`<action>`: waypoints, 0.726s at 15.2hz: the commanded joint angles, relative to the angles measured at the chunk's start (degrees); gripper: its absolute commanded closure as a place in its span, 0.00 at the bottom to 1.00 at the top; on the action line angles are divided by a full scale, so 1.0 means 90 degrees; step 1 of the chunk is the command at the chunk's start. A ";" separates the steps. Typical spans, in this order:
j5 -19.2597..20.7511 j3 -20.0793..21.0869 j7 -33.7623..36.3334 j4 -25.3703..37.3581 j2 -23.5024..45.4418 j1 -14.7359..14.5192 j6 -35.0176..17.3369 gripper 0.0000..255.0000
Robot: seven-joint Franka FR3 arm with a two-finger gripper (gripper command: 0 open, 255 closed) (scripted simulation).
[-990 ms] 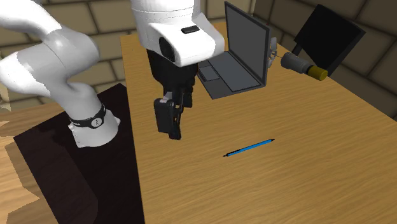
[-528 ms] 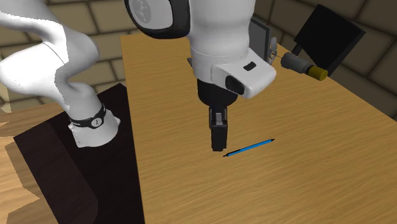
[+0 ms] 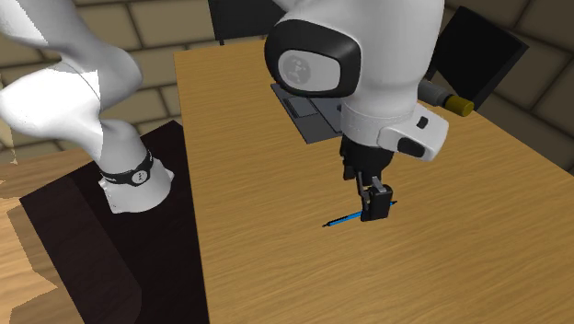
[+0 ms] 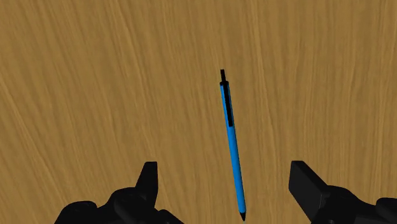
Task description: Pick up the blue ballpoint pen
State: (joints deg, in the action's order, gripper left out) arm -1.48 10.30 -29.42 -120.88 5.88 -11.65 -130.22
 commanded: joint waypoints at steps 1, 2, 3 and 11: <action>0.0021 0.0095 -0.0134 0.0287 0.0368 -0.0094 -0.0081 0.00; 0.0042 0.0138 -0.0199 0.0437 0.0568 -0.0140 -0.0128 0.00; 0.0067 0.0181 -0.0262 0.0590 0.0767 -0.0187 -0.0170 0.00; 0.0222 0.0303 -0.0459 0.1066 0.1657 -0.0386 -0.0563 0.00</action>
State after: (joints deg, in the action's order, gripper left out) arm 0.42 13.04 -33.58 -111.06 20.38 -15.05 -134.63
